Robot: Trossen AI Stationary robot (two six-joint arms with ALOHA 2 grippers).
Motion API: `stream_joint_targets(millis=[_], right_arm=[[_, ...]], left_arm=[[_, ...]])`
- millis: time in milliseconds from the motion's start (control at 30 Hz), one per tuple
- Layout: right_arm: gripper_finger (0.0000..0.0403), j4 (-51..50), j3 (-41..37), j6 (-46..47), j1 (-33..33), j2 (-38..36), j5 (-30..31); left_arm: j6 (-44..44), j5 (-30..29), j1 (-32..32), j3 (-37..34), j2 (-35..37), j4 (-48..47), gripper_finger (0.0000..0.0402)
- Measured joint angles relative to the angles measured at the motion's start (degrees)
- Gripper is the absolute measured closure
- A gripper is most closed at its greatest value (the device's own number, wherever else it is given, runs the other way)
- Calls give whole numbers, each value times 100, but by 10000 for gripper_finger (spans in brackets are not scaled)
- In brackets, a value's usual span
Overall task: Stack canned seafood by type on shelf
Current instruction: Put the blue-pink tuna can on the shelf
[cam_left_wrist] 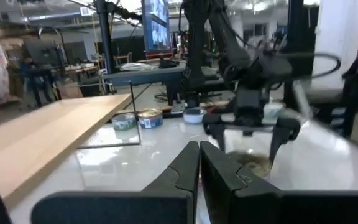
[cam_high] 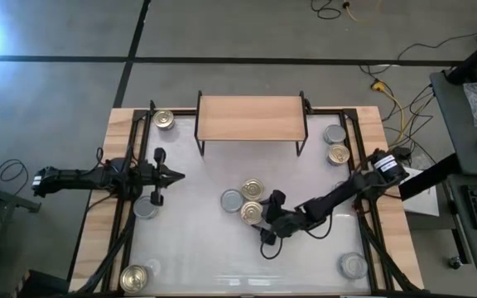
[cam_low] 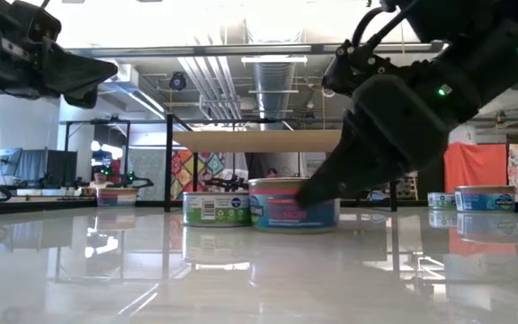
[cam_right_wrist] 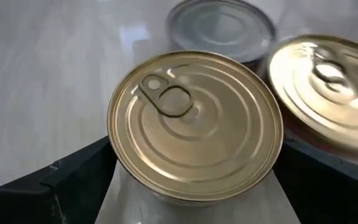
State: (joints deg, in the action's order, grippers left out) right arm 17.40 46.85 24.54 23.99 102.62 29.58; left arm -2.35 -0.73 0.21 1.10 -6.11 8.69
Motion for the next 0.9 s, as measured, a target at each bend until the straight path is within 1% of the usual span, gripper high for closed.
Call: stream_joint_targets(millis=[100, 167, 200, 300, 333, 367, 467, 600, 667, 767, 833, 900], right_arm=[[3, 8, 38, -468, -125, -21, -641], [3, 7, 59, -612, -215, -21, -993], [3, 2, 63, -680, -257, -21, -1113], [3, 5, 70, -977, -386, -21, -1541], [3, 8, 70, -1091, -426, -21, -1683], [3, 14, 70, -1208, -466, -21, -1802], [3, 150, 70, -1549, -553, -21, -2112], [3, 458, 68, -2180, -610, -21, -2165], [3, 646, 68, -2427, -615, -21, -2202], [3, 786, 69, -2524, -629, -21, -2410], [3, 782, 69, -2490, -629, -19, -2566], [3, 786, 68, -2502, -629, -19, -2575]], left_arm=[[1041, 126, -2, 0, -6, 146, 401], [1311, 287, -6, 0, -49, 345, 401], [1377, 553, -9, -1, -63, 408, 401], [1466, 1660, -62, -52, -189, 862, 402], [1523, 1895, -81, -52, -232, 1047, 402], [1604, 2000, -112, -52, -283, 1267, 402], [1694, 1920, -232, -52, -471, 1523, 402], [1643, 1426, -378, -52, -824, 1724, 402], [1639, 1139, -449, -52, -1052, 1980, 402], [1564, 923, -535, -52, -1413, 2403, 402], [1527, 919, -602, -52, -1669, 2684, 402], [1528, 918, -672, -52, -1943, 2999, 401]])
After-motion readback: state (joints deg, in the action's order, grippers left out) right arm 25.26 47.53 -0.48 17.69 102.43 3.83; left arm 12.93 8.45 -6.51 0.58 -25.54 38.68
